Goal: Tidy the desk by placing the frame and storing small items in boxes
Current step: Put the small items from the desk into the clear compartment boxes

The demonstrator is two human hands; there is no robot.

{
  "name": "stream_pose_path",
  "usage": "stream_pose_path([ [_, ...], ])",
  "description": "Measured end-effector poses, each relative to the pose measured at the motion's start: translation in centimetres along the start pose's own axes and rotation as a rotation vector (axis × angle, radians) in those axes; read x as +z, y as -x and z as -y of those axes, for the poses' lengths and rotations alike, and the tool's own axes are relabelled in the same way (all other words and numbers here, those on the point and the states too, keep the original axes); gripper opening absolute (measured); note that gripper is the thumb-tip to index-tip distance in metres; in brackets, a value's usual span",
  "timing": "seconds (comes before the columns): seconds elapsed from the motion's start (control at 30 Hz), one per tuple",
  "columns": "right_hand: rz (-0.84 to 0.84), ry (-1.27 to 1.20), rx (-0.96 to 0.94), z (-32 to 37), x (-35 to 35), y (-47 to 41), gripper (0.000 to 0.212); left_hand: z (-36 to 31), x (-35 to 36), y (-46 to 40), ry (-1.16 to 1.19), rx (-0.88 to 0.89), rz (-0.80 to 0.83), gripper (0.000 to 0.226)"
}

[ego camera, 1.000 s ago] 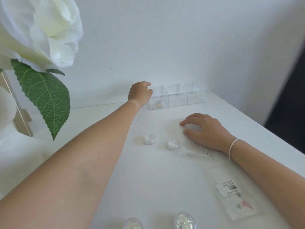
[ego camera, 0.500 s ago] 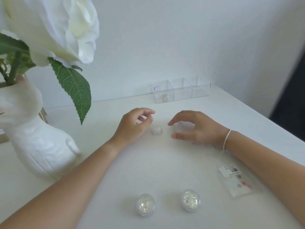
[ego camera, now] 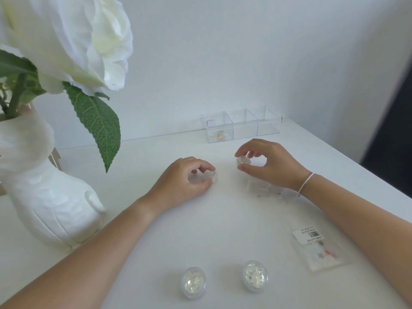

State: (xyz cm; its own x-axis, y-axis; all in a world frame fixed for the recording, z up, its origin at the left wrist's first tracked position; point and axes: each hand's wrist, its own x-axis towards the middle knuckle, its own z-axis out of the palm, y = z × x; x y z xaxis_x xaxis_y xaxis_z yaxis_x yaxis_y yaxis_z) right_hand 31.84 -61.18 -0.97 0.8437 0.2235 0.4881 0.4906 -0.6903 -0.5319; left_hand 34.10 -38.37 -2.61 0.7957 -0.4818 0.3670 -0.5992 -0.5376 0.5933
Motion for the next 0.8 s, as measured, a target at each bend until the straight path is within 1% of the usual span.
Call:
stream_pose_path([
  [0.07,-0.101,-0.069,0.049,-0.5,-0.3,-0.1,0.014,-0.2,0.1,-0.5,0.039,0.001,-0.044,0.017],
  [0.17,-0.234,-0.124,0.125,-1.3,-0.5,-0.4,0.017,-0.9,0.4,-2.2,0.099,0.033,-0.126,0.014],
  [0.3,-0.309,-0.131,0.184,-2.3,-0.4,-0.6,0.014,-2.1,1.1,-6.2,0.143,0.006,-0.239,0.008],
  [0.4,-0.345,-0.157,0.199,-2.7,-0.4,-0.7,0.017,-2.6,1.6,-10.2,0.140,0.006,-0.268,0.008],
  [0.53,-0.362,-0.163,0.197,-3.1,-0.2,-0.9,0.017,-2.4,2.3,-15.4,-0.010,-0.001,-0.207,0.017],
  [0.63,-0.363,-0.166,0.183,-3.3,-0.2,-0.9,0.020,-1.7,2.6,-18.5,-0.127,-0.031,-0.162,0.020],
  [0.8,-0.361,-0.185,0.163,-3.4,-0.1,-1.0,0.018,-0.9,2.7,-21.7,-0.380,-0.129,0.050,0.021],
])
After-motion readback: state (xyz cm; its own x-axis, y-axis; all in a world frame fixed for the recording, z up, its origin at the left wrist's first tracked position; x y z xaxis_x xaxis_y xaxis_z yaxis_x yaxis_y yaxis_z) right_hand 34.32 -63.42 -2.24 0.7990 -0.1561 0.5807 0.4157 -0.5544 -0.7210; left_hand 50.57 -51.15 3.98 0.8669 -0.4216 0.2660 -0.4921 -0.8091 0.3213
